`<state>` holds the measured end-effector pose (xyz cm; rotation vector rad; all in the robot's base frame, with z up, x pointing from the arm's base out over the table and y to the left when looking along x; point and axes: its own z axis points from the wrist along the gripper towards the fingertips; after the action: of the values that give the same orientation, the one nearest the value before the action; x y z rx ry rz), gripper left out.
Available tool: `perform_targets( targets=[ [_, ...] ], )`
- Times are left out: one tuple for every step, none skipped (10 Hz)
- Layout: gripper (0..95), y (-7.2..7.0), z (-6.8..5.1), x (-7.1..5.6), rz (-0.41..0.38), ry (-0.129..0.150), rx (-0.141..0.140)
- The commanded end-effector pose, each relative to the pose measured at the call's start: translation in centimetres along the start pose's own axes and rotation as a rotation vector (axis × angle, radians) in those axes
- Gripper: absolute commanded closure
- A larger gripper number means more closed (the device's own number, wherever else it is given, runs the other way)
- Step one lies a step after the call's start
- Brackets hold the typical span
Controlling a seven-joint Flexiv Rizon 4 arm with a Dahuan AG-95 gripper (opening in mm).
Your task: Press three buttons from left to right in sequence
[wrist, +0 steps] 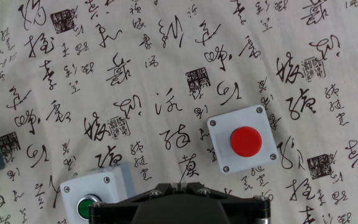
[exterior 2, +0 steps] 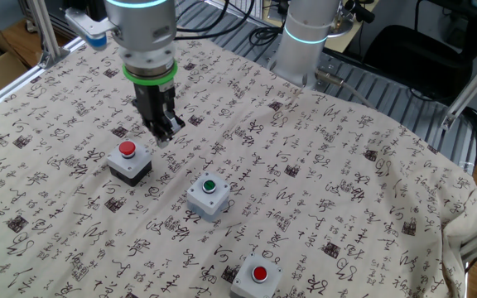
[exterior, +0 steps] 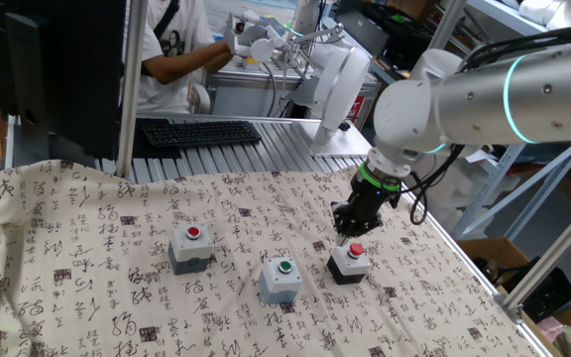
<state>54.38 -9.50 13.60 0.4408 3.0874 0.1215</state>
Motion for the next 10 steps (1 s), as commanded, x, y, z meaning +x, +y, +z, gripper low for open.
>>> perform_targets(
  targets=[
    [95.0, -0.01, -0.02, 0.14, -0.001, -0.003, 0.001],
    [95.0, -0.01, -0.02, 0.14, 0.0, -0.004, 0.001],
    [95.0, -0.01, -0.02, 0.14, -0.001, -0.004, 0.007],
    [95.0, -0.01, -0.02, 0.14, 0.002, -0.002, 0.006],
    [95.0, -0.01, -0.02, 0.14, 0.003, -0.003, 0.013],
    [95.0, -0.01, -0.02, 0.14, 0.007, -0.004, 0.019],
    [95.0, -0.01, -0.02, 0.14, 0.014, -0.003, 0.02],
    [95.0, -0.01, -0.02, 0.14, 0.032, 0.002, 0.025],
    [95.0, -0.01, -0.02, 0.14, 0.046, 0.002, 0.027],
    [95.0, -0.01, -0.02, 0.14, 0.064, 0.003, 0.035]
  ],
)
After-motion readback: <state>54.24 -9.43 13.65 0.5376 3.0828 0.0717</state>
